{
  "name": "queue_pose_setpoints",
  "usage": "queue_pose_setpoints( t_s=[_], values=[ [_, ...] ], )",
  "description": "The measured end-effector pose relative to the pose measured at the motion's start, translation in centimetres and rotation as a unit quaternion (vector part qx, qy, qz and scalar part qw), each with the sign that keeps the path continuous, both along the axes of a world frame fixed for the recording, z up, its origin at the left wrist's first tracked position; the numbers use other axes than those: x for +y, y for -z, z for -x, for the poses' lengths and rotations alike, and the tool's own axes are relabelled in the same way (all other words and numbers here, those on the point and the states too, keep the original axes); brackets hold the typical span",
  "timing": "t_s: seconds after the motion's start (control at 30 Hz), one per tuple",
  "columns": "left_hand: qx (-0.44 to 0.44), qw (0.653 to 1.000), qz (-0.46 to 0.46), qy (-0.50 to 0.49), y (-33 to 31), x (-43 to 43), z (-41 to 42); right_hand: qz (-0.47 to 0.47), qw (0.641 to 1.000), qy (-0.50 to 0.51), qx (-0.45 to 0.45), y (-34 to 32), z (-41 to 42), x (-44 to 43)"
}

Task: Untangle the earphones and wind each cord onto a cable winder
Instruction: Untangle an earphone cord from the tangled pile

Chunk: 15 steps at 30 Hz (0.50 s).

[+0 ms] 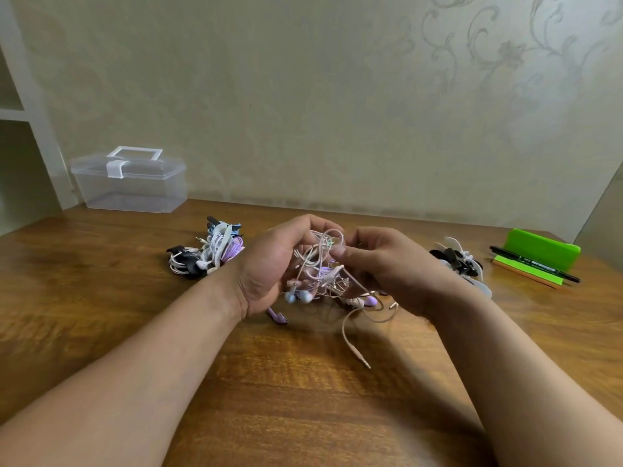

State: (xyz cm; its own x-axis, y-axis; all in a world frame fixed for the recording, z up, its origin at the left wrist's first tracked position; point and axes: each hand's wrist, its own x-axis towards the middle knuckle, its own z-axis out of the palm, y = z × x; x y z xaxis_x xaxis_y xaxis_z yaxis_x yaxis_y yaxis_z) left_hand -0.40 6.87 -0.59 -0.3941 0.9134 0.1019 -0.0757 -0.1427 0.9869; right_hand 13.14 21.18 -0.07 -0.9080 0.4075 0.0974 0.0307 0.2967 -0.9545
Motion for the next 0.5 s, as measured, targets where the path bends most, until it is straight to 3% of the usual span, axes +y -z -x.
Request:
queue_pose_setpoints(
  t_s=[0.13,0.27,0.33,0.5],
  values=[
    [-0.029,0.999,-0.031,0.012,-0.3,-0.1,-0.3,0.003,0.996,0.064,0.057,-0.4,0.1,-0.3],
    [-0.129,0.986,-0.068,0.083,-0.6,-0.7,-0.4,0.191,0.963,0.115,0.154,-1.2,0.1,0.0],
    [-0.136,0.983,-0.063,0.11,-0.6,-0.9,-0.4,0.246,0.945,0.13,0.172,-1.7,-0.1,0.1],
    [-0.09,0.992,-0.04,0.077,-0.1,-0.3,-0.7,0.227,0.952,0.102,0.176,-1.8,-0.2,0.1]
  ],
)
